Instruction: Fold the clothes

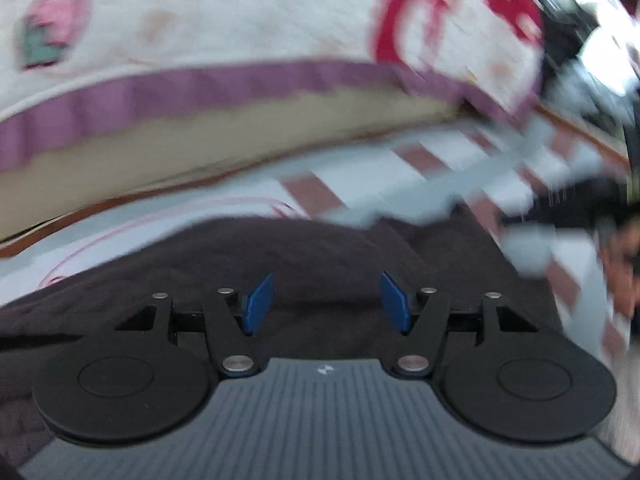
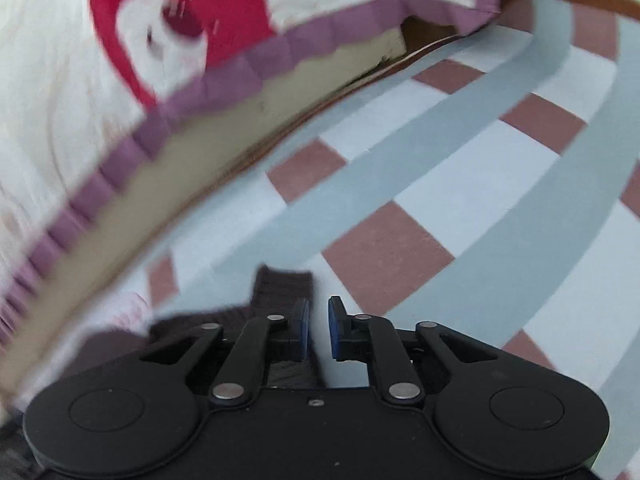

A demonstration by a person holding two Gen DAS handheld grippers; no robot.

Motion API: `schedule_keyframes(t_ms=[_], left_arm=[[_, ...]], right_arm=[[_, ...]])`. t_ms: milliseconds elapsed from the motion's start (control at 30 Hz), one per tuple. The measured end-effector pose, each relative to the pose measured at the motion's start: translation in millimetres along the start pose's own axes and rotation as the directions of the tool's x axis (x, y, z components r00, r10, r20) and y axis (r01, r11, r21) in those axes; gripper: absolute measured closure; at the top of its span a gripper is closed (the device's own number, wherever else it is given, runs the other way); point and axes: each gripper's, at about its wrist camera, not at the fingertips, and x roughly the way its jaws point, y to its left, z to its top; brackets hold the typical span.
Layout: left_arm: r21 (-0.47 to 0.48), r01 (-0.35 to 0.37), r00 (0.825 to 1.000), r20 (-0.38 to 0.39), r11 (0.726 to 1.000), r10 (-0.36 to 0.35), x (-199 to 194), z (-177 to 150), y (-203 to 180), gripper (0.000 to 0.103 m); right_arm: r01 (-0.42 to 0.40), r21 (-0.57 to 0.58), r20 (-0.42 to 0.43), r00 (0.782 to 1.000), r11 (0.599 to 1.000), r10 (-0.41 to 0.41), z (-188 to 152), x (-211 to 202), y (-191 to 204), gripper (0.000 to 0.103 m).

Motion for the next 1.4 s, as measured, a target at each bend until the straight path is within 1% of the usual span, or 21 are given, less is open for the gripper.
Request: schedule_keyframes(t_ms=[67,100,167,267,333,400,500,533,600,633,700,733,800,900,967,1067,1200,1267,1333,1367,1400], left_arm=[[0.028,0.048,0.998,-0.05,0.998,-0.046,7.6,-3.1,-5.8,0.043],[0.003,0.059,0.996,-0.068,0.998,-0.059,11.1,-6.8,-5.2,0.043],[-0.121,0.055,0.994,-0.088,0.991,-0.066,17.4,-18.3,2.8,0.043],[-0.269,0.05,0.998,-0.027,0.962,-0.06,5.2,-29.2,25.8,0.043],[-0.28,-0.031,1.0,-0.012,0.959,0.029,-3.0,-30.8,36.3,0.043],[-0.265,-0.141,0.99,-0.007,0.954,0.144,-10.2,-30.7,44.8,0.044],[-0.301,-0.211,0.973,0.021,0.93,0.228,-24.2,-40.0,53.1,0.043],[-0.318,-0.228,0.968,0.031,0.92,0.25,-29.1,-43.8,55.6,0.043],[-0.339,-0.268,0.955,0.033,0.902,0.296,-39.7,-52.8,61.8,0.043],[-0.347,-0.289,0.947,0.031,0.892,0.318,-45.1,-57.5,65.1,0.043],[-0.346,-0.347,0.924,0.03,0.872,0.38,-59.6,-64.7,76.7,0.043],[-0.344,-0.377,0.91,0.034,0.86,0.413,-67.8,-69.0,82.5,0.043],[-0.348,-0.426,0.882,0.045,0.835,0.468,-84.8,-81.0,97.5,0.043],[-0.348,-0.469,0.859,0.032,0.812,0.511,-103.1,-93.8,126.0,0.042],[-0.323,-0.491,0.851,0.022,0.809,0.525,-107.8,-98.1,142.4,0.042],[-0.23,-0.519,0.842,0.025,0.823,0.538,-111.8,-91.6,160.6,0.042],[-0.111,-0.499,0.862,0.041,0.86,0.505,-105.8,-77.9,177.4,0.041],[-0.059,-0.468,0.883,0.021,0.882,0.47,-94.6,-71.3,182.7,0.04],[0.007,-0.325,0.94,-0.102,0.946,0.324,-71.1,-64.7,189.7,0.035],[0.048,-0.277,0.946,-0.162,0.96,0.281,-58.3,-63.0,190.1,0.035],[0.09,-0.282,0.938,-0.183,0.955,0.294,-49.2,-62.7,186.9,0.035]], right_arm=[[-0.053,0.106,0.025,0.998,0.993,0.051,-1.4,-5.9,-5.5,0.067],[-0.081,0.141,0.028,0.997,0.987,0.078,-5.2,-6.8,-4.9,0.067],[-0.127,0.132,0.0,0.992,0.983,0.128,-20.0,-9.4,8.4,0.067],[-0.238,-0.094,-0.129,0.966,0.967,0.225,-39.5,-3.3,54.2,0.067],[-0.298,-0.247,-0.22,0.944,0.922,0.246,-50.4,8.3,84.4,0.063],[-0.344,-0.352,-0.313,0.92,0.87,0.237,-63.7,23.1,109.9,0.063],[-0.398,-0.469,-0.436,0.881,0.788,0.185,-85.2,44.1,146.4,0.063],[-0.376,-0.534,-0.424,0.894,0.757,0.145,-92.9,47.3,159.9,0.063],[-0.243,-0.685,-0.29,0.956,0.687,0.049,-99.2,56.3,180.7,0.065],[-0.167,-0.748,-0.212,0.977,0.642,0.007,-102.1,60.9,190.9,0.068],[0.012,-0.836,-0.022,0.998,0.549,-0.055,-103.9,70.0,206.1,0.067],[0.052,-0.838,0.025,0.998,0.543,-0.057,-98.2,75.4,205.8,0.063],[0.112,-0.833,0.099,0.994,0.541,-0.054,-85.5,86.6,203.7,0.063],[0.022,-0.778,0.015,1.0,0.628,-0.016,-66.5,92.8,194.3,0.062],[-0.04,-0.757,-0.027,0.999,0.652,0.029,-62.9,91.9,192.5,0.059],[-0.111,-0.721,-0.095,0.994,0.684,0.061,-58.0,98.4,191.5,0.055],[-0.143,-0.668,-0.138,0.988,0.731,0.067,-52.7,109.4,186.8,0.038],[-0.147,-0.636,-0.145,0.987,0.757,0.07,-50.9,113.4,181.5,0.034],[-0.15,-0.627,-0.146,0.987,0.765,0.074,-51.7,114.9,176.2,0.029],[-0.153,-0.632,-0.144,0.986,0.76,0.079,-52.3,117.0,176.3,0.028],[-0.156,-0.636,-0.142,0.986,0.756,0.083,-52.9,119.1,176.5,0.028]])
